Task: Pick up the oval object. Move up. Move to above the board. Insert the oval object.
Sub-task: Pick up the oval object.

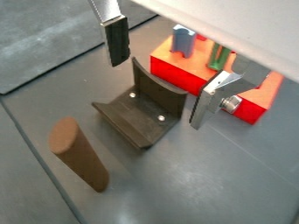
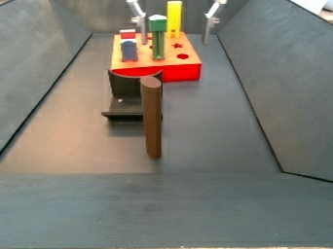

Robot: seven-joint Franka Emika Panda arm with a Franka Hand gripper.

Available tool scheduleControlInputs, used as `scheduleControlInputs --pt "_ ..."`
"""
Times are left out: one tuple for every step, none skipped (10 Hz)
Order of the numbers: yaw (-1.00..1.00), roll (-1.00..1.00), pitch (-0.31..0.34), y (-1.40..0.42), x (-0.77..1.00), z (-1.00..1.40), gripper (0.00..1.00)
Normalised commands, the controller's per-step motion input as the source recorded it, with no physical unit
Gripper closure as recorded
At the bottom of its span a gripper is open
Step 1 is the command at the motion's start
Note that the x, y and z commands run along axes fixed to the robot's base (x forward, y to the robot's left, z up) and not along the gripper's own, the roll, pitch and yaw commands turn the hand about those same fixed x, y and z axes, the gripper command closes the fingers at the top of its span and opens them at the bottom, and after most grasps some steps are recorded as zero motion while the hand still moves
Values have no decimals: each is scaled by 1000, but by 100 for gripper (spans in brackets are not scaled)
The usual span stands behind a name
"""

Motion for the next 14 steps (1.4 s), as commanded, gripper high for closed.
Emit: scheduleControlInputs --pt "0 -154 -16 51 1000 -109 0" --pt "0 -259 -60 157 1000 -206 0" --pt "0 -314 -60 231 951 -206 0" --pt "0 -324 -59 257 934 -191 0" --pt "0 -317 -56 266 931 -134 0" --pt "0 -326 -6 346 886 0 0" --pt "0 -301 13 471 791 71 0" --pt "0 -284 34 514 760 114 0" --pt "0 -300 26 474 786 51 0" --pt "9 -260 26 431 800 37 0" --pt "417 -81 0 489 189 -209 0" --pt "574 0 0 491 -231 -323 0" --pt "646 0 0 203 -429 -206 0" --pt "777 0 0 66 -349 -120 0"
